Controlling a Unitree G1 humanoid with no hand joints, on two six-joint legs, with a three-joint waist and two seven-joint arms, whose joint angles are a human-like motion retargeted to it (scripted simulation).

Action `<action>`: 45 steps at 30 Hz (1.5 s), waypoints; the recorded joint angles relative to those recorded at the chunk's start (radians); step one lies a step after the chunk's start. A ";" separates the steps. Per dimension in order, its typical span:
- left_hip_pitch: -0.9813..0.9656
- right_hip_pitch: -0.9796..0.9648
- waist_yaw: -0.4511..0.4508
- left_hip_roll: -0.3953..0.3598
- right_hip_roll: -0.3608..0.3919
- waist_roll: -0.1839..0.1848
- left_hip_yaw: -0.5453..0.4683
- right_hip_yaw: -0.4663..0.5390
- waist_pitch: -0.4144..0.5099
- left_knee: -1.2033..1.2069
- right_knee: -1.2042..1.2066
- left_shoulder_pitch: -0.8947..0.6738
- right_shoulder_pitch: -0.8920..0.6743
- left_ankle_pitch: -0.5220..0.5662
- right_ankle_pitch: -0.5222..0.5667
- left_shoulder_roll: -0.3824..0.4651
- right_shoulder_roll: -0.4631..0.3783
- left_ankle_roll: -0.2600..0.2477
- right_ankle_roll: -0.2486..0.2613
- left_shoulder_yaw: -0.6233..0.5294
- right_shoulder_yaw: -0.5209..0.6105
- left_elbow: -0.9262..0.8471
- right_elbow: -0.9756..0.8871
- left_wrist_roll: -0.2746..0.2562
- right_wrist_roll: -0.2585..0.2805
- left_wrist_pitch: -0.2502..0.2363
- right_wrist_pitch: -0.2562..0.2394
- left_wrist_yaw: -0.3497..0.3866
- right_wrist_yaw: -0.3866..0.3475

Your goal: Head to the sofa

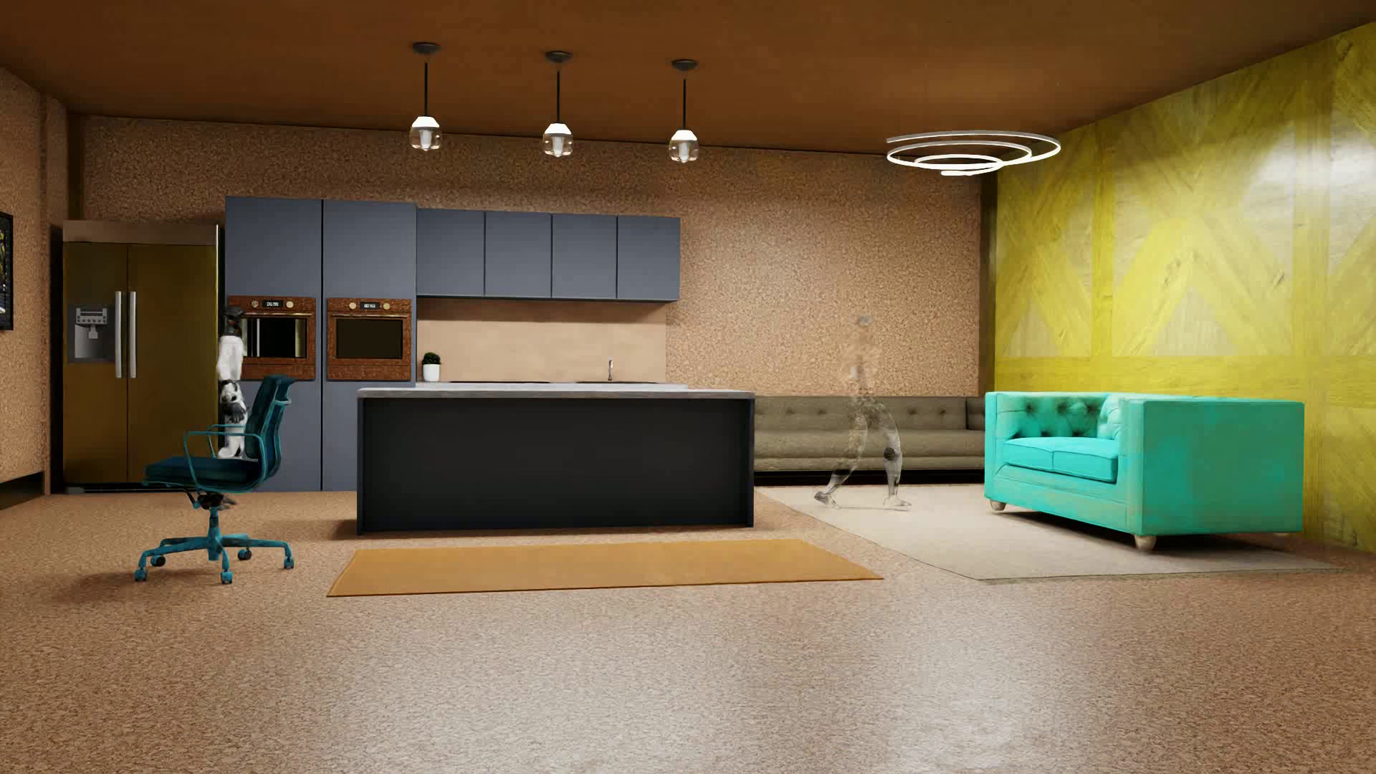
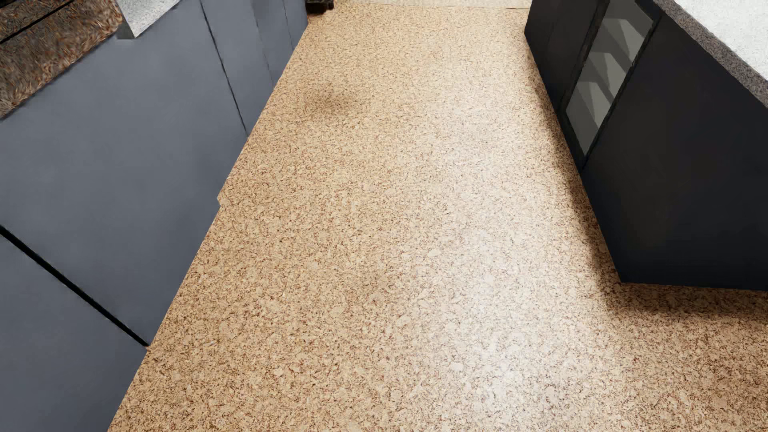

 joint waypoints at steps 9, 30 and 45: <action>0.148 -0.406 -0.169 -0.004 -0.009 0.008 0.000 0.000 0.090 0.010 0.747 -0.041 0.061 -0.137 -0.265 0.025 -0.011 0.000 0.000 0.033 -0.044 -0.154 -0.040 0.000 0.000 0.000 0.000 0.000 0.000; -0.368 0.056 0.076 0.083 0.029 -0.047 0.000 0.000 0.121 0.275 0.315 0.079 0.012 0.370 -0.329 0.037 -0.032 0.000 0.000 -0.040 -0.046 0.011 -0.145 0.000 0.000 0.000 0.000 0.000 0.000; 0.194 -0.430 -0.213 0.015 -0.072 -0.010 0.000 0.000 0.094 -0.001 0.723 -0.023 0.103 -0.090 -0.208 0.071 -0.036 0.000 0.000 0.032 -0.063 -0.112 -0.041 0.000 0.000 0.000 0.000 0.000 0.000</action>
